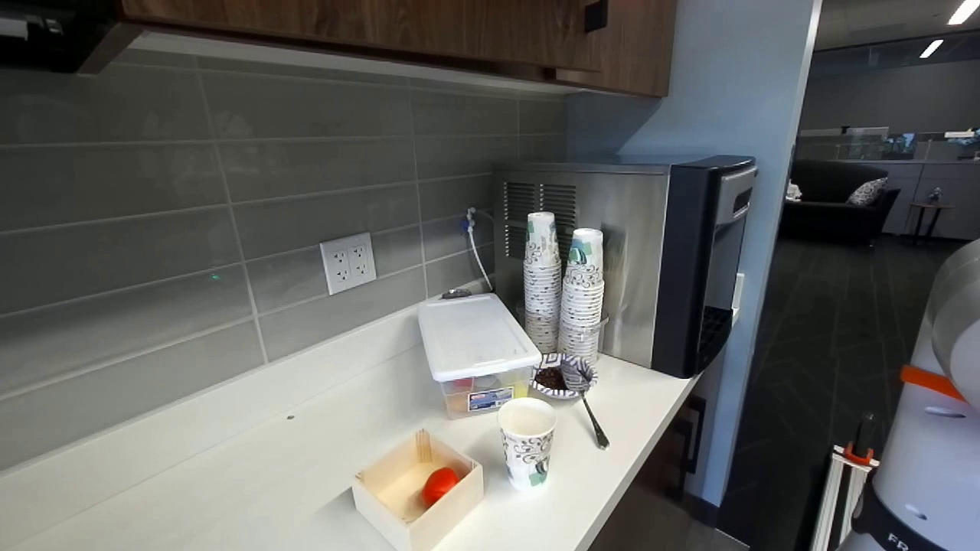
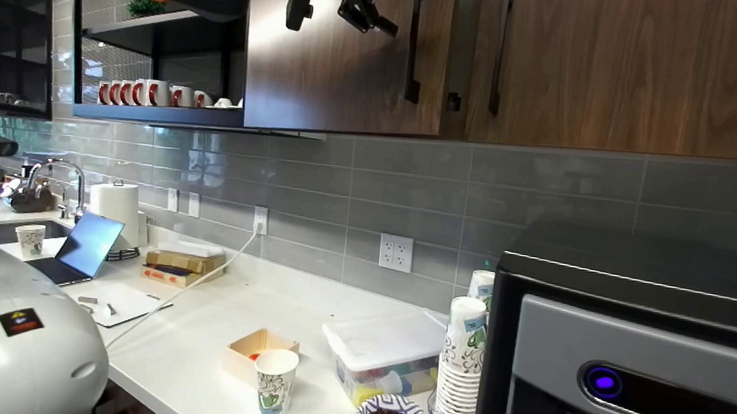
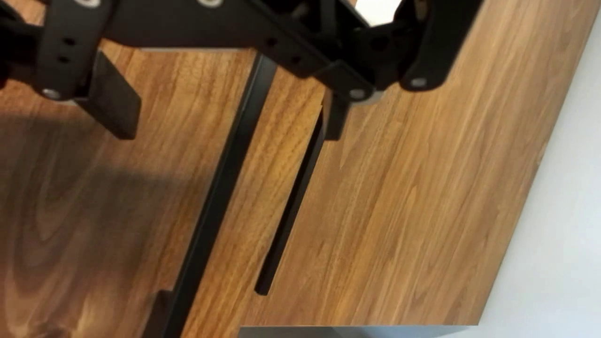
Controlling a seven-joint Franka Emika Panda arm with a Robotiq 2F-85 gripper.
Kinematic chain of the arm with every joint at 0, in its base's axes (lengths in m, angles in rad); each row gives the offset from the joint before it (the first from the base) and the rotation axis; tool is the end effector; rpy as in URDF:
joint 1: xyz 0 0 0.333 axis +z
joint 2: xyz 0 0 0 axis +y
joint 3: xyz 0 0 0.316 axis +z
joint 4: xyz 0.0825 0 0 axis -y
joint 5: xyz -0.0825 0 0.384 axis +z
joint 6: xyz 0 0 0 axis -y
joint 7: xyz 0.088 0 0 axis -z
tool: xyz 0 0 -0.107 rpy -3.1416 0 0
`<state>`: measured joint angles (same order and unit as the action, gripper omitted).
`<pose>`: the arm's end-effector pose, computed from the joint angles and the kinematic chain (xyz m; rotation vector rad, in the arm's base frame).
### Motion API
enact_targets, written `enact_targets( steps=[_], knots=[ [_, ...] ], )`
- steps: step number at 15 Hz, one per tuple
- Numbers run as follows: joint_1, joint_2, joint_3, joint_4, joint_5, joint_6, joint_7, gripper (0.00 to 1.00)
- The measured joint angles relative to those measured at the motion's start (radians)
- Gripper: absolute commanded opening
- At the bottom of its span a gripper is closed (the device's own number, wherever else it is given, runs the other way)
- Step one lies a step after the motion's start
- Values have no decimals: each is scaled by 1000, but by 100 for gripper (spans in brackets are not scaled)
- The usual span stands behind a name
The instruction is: Open the left cabinet door
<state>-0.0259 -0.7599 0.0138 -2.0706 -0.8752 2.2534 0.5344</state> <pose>0.3275 -0.0217 0.8154 2.1232 -0.3488 1.3395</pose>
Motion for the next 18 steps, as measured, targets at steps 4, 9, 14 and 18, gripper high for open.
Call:
enact_targets(
  steps=[4, 9, 14, 18],
  knots=[
    [-34, 71, -3, 51, 45, 38, -34, 100],
    [-59, 97, 34, 112, 174, -26, -55, 100],
    [-101, 84, 107, 173, 234, -207, -55, 100],
    [-108, 63, 140, 200, 251, -326, -55, 100]
  ],
)
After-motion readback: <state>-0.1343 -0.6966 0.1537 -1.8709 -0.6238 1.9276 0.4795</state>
